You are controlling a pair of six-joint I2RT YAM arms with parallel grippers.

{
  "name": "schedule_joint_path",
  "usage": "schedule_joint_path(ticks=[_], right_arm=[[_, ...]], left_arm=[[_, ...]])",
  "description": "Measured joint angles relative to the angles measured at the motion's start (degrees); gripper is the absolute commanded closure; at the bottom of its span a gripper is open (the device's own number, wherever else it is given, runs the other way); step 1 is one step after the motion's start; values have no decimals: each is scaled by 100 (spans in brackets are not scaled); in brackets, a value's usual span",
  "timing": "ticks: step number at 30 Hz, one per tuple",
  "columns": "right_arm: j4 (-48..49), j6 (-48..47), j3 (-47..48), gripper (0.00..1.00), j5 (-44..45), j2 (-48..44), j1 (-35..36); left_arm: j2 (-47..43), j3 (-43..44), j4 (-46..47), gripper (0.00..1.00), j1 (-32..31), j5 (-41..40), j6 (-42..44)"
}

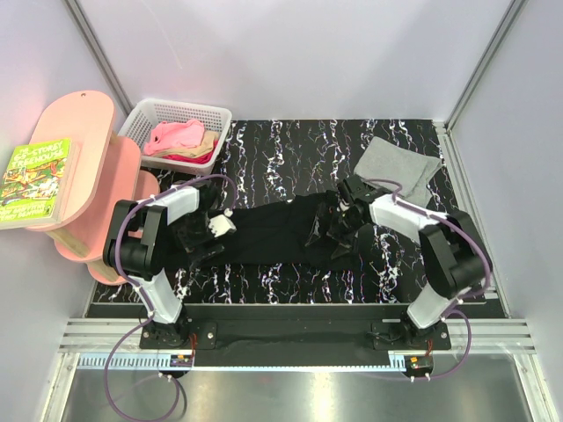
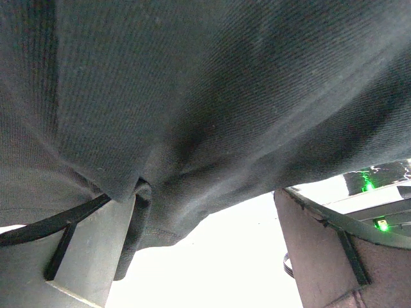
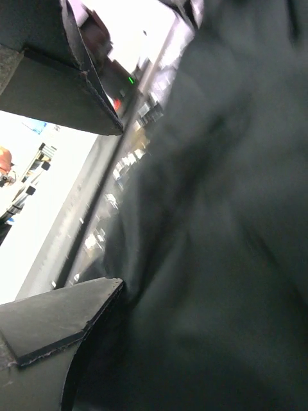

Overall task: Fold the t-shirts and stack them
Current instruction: Fold the tshirt

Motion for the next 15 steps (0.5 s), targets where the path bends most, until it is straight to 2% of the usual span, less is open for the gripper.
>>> schedule_joint_path(ticks=[3, 11, 15], right_arm=[[142, 31, -184, 0, 66, 461, -4], [66, 50, -144, 0, -133, 570, -234], [-339, -151, 101, 0, 341, 577, -387]], left_arm=[[0, 0, 2, 1, -2, -2, 2], [0, 0, 26, 1, 0, -35, 9], [-4, 0, 42, 1, -13, -28, 9]])
